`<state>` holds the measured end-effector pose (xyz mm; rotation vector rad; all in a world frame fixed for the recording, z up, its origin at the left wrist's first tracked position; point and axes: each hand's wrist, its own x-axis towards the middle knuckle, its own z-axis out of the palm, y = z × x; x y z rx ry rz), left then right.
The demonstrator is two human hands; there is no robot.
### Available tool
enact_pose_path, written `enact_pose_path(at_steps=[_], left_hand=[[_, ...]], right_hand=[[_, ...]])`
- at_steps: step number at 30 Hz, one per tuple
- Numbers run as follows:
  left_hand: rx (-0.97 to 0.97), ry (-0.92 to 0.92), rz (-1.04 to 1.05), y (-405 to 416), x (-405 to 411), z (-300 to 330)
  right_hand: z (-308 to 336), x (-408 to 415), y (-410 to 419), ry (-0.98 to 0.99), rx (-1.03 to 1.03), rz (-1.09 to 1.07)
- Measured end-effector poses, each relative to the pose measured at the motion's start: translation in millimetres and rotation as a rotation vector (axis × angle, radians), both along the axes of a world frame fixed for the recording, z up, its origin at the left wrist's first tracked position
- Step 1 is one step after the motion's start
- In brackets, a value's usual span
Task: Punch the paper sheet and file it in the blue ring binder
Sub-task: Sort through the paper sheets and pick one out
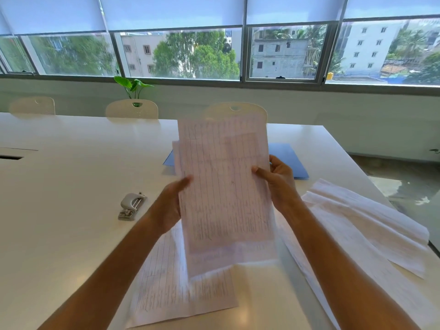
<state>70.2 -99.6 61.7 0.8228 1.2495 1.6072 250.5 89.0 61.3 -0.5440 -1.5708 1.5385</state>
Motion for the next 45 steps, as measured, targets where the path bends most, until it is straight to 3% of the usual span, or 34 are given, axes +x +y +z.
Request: enact_pose_path(at_steps=[2,5,8,11,16,22,27,33,39,45], left_hand=[[-0.046,0.181,0.135,3.9,10.3,6.2],[0.024,0.273,0.342,7.7,17.1,18.6],[0.164,0.379,0.343,5.7,15.3,28.6],[0.161,0.44,0.331,5.4,8.4,21.8],[0.049,0.401,0.315,5.7,5.0,-6.2],[0.103,0.422,0.382,2.6,9.3,-8.7],[-0.01,0.44,0.419,8.1,13.0,-18.2],[-0.006,0.378,0.465,2.4,12.7,-4.0],[-0.119,0.287,0.376,-17.1,-11.0,5.0],[-0.275,0.27,0.366,-36.6,-32.8,-24.3]], right_hand=[[10.3,-0.2,-8.0,0.032,0.043,-0.011],[26.8,1.6,-19.2,0.119,0.083,-0.001],[39.9,4.8,-25.0,0.166,0.126,-0.003],[37.2,6.8,-24.7,0.089,0.145,0.039],[5.2,4.1,-21.5,-0.072,0.093,0.117],[-1.2,-1.4,-26.0,-0.088,0.133,0.076],[-13.0,-7.4,-30.7,-0.132,0.126,0.101],[2.5,-10.9,-35.2,-0.146,0.161,0.055],[8.4,-13.1,-38.9,-0.152,-0.028,0.18],[-19.2,-27.4,-59.1,-0.214,-0.209,0.223]])
